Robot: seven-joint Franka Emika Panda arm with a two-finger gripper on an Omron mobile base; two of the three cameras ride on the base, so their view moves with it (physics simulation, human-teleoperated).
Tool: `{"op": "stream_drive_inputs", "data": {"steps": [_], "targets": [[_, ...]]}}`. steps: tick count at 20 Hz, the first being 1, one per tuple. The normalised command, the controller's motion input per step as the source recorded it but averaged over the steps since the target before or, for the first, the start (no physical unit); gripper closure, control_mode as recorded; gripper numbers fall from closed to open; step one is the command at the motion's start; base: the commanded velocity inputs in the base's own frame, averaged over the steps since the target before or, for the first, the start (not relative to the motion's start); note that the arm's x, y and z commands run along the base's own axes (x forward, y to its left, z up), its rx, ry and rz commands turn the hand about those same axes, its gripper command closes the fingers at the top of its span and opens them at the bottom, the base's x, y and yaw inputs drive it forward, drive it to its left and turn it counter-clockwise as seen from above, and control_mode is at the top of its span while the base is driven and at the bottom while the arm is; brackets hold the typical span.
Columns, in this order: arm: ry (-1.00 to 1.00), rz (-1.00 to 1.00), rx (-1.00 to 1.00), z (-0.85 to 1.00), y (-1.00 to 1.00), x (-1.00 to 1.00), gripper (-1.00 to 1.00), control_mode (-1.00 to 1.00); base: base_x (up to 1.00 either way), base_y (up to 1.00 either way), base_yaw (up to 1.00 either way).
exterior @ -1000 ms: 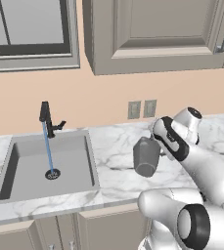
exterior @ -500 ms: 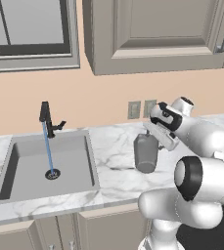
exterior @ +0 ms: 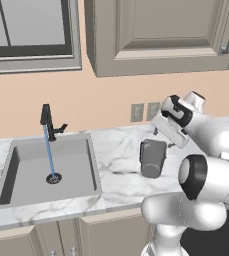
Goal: Turn on the sink faucet and place the jug under the water for a few seconds to fill it up.
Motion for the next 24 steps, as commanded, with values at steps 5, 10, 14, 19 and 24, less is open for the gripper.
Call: {"op": "stream_drive_inputs", "data": {"steps": [5,10,14,19,24], "targets": [[-0.23,0.0,-0.01,0.14,-0.03,-0.23,-1.0,-1.0,0.0,0.0,0.0],[-0.05,0.03,0.0,0.0,0.0,-0.04,-1.0,-1.0,0.0,0.0,0.0],[0.01,0.07,0.0,-0.1,0.0,0.11,-1.0,-1.0,0.0,0.0,0.0],[0.03,0.08,0.0,-0.12,0.0,0.11,-1.0,-1.0,0.0,0.0,0.0],[0.04,0.08,-0.01,-0.29,0.0,0.1,-1.0,-1.0,0.0,0.0,0.0]]}}
